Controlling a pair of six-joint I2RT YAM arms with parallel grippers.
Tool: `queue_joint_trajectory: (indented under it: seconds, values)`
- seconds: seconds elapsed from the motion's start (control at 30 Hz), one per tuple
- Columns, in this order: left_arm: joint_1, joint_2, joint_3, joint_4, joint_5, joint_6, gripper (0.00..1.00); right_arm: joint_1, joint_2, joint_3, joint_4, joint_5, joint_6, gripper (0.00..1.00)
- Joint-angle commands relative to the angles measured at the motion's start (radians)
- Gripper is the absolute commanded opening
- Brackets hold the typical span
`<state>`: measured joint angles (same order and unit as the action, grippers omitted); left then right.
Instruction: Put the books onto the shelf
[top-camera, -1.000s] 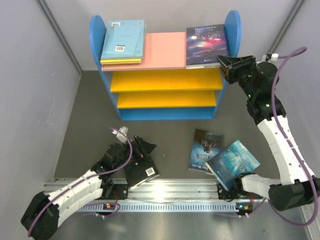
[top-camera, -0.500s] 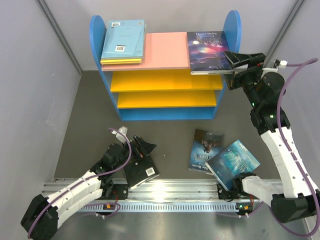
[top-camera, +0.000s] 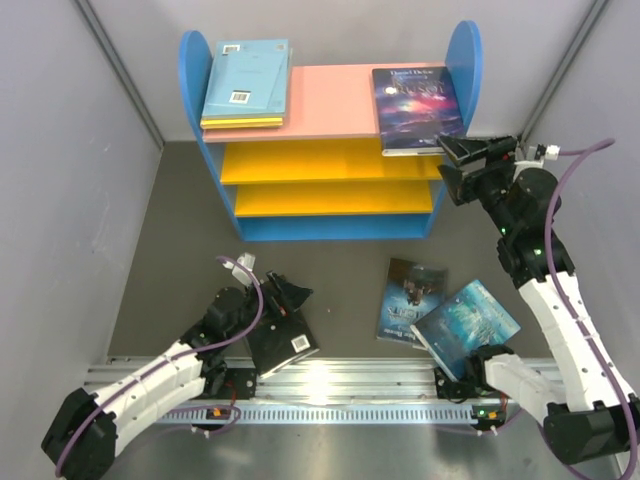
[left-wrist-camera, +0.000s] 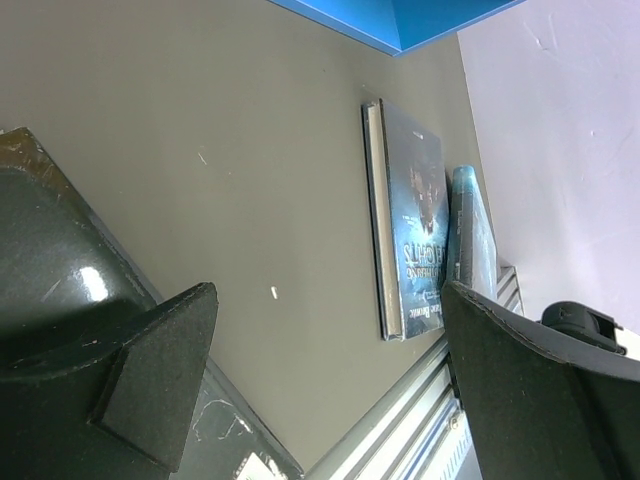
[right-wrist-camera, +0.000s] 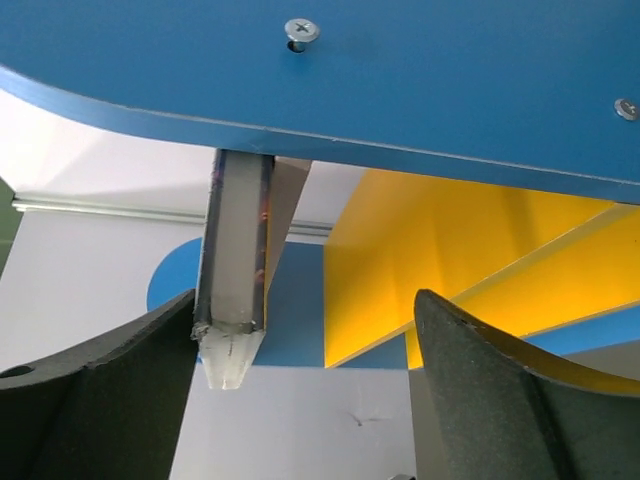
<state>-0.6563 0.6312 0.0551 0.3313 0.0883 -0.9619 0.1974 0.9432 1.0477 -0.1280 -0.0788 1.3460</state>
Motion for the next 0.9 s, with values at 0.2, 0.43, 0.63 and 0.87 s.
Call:
queue_joint_trajectory:
  seconds: [0.2,0.43,0.63,0.87]
  values:
    - [0.004,0.024,-0.02,0.035,-0.007,0.014,0.98,-0.006,-0.086,0.024,0.048,-0.019,-0.059,0.52]
    - [0.004,0.038,-0.017,0.04,-0.01,0.015,0.98,-0.006,-0.043,0.043,0.073,-0.029,-0.059,0.3]
    - [0.004,0.038,-0.017,0.04,-0.012,0.015,0.98,0.005,0.006,0.041,0.12,-0.016,-0.042,0.17]
    - [0.003,0.042,-0.015,0.04,-0.012,0.015,0.98,0.04,0.06,0.083,0.146,0.022,-0.053,0.01]
